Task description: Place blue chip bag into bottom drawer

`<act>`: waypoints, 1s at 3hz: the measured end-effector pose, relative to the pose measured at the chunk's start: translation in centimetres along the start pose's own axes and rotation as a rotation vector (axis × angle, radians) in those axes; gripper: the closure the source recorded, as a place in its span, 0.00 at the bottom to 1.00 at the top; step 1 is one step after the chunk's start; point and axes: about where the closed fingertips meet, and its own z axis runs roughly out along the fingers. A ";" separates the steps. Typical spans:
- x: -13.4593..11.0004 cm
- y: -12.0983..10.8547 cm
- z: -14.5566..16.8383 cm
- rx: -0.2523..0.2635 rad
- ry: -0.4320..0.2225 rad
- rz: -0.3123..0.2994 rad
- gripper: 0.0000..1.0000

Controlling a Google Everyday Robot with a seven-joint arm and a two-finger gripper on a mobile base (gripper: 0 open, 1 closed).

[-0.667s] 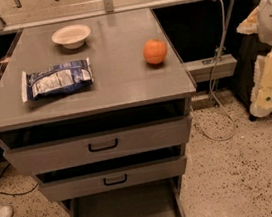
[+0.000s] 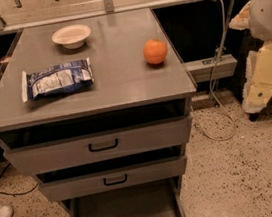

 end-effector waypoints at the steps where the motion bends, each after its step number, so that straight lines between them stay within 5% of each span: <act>1: -4.0 0.0 -1.3 -0.007 -0.023 -0.070 0.00; 2: -8.6 0.8 -1.9 -0.033 -0.064 -0.164 0.00; 3: -9.1 0.7 -2.3 -0.013 -0.075 -0.169 0.00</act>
Offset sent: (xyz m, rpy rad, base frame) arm -0.0041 0.1324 0.0432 0.0279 0.0374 0.3131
